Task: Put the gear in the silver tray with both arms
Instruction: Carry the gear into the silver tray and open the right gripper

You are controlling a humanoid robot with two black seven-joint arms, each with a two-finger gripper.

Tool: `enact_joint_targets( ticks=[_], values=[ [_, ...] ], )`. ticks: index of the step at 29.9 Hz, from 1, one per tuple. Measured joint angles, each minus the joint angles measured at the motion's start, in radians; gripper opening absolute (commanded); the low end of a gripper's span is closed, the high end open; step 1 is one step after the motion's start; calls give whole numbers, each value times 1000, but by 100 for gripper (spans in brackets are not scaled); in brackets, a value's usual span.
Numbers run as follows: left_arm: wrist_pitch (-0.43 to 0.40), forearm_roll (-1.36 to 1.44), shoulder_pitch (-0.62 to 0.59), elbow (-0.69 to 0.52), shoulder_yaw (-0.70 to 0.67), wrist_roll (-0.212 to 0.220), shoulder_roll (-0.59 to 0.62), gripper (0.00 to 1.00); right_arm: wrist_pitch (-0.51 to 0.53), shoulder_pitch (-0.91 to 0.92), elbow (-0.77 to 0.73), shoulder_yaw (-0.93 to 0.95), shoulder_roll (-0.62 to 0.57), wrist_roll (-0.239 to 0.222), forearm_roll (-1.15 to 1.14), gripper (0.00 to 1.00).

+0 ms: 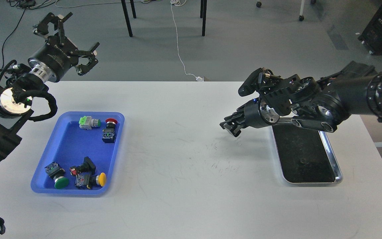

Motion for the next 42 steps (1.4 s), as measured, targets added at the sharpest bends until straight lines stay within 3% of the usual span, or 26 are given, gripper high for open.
enact_joint_targets(
  ticks=[10, 27, 35, 42],
  values=[
    [0, 0, 0, 0, 0, -1, 6, 98, -18, -47, -5, -54, -193, -3, -195, 13],
    [2, 0, 0, 0, 0, 0, 5, 98, -60, -191, -84, -50, -236, -12, -211, 18],
    [2, 0, 0, 0, 0, 0, 6, 98, -62, -196, -84, -47, -236, -13, -209, 50],
    [2, 0, 0, 0, 0, 1, 6, 98, -77, -196, -76, -47, -248, -11, -211, 59]
  ],
)
